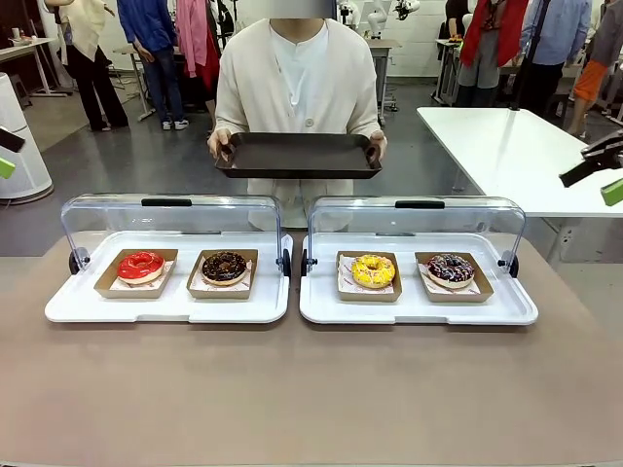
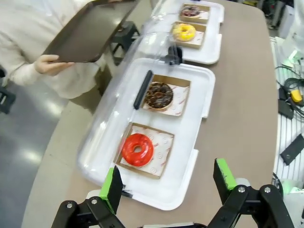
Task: Provide the desired donut to the person.
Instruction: Pick up and lift the Paper togo box containing the Donut pointed at by the person.
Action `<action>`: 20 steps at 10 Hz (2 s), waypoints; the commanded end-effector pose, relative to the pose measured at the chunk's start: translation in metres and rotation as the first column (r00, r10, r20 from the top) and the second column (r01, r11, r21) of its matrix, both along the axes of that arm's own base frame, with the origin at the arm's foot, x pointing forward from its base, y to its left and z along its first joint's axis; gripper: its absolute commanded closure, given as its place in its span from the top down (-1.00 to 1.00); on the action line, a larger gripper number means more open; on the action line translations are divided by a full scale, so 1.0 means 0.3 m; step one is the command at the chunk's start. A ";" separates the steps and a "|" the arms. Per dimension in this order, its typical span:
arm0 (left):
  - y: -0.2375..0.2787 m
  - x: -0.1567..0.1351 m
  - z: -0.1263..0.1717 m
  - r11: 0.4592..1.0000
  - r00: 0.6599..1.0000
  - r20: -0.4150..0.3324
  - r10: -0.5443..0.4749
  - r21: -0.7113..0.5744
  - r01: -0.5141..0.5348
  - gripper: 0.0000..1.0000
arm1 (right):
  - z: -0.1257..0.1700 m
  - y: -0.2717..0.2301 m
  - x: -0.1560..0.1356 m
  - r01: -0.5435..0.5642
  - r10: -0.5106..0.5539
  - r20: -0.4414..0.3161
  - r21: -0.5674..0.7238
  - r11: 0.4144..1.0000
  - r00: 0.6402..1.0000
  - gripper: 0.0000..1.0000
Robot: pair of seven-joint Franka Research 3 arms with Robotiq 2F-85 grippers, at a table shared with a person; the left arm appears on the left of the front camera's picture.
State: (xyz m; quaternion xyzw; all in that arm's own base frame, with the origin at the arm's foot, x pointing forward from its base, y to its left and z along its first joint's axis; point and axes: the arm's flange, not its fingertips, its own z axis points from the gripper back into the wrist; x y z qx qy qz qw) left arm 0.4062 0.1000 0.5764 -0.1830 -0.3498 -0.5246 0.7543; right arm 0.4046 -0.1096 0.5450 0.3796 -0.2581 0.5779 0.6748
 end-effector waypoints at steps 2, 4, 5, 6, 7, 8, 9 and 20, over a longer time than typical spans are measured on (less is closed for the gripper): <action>0.031 -0.010 -0.057 1.000 1.000 0.015 0.016 0.000 -0.016 1.00 | -0.016 -0.061 -0.053 0.045 -0.046 0.005 0.057 0.997 0.999 1.00; 0.064 -0.015 -0.076 1.000 0.999 -0.022 0.023 0.002 -0.023 1.00 | -0.031 -0.105 -0.087 0.076 -0.077 0.009 0.078 0.994 0.997 1.00; 0.089 -0.020 -0.081 1.000 0.999 -0.036 0.029 -0.004 -0.029 1.00 | -0.042 -0.121 -0.098 0.083 -0.084 0.008 0.082 0.993 0.996 1.00; 0.098 -0.031 -0.084 0.999 0.999 -0.039 0.037 -0.010 -0.037 1.00 | -0.051 -0.136 -0.107 0.089 -0.090 0.010 0.088 0.992 0.996 1.00; 0.118 -0.042 -0.081 0.999 0.999 -0.036 0.039 -0.020 -0.040 1.00 | -0.057 -0.152 -0.115 0.093 -0.095 0.013 0.102 0.990 0.995 1.00; 0.139 -0.048 -0.075 0.999 0.999 -0.032 0.041 -0.033 -0.042 1.00 | -0.060 -0.165 -0.124 0.084 -0.089 0.028 0.124 0.989 0.996 1.00; 0.160 -0.065 -0.071 0.997 0.999 -0.023 0.041 -0.058 -0.042 1.00 | -0.060 -0.182 -0.137 0.050 -0.059 0.054 0.160 0.986 0.997 1.00; 0.191 -0.089 -0.071 0.996 0.997 -0.048 0.052 -0.070 -0.055 1.00 | -0.064 -0.206 -0.147 0.053 -0.060 0.041 0.166 0.985 0.997 1.00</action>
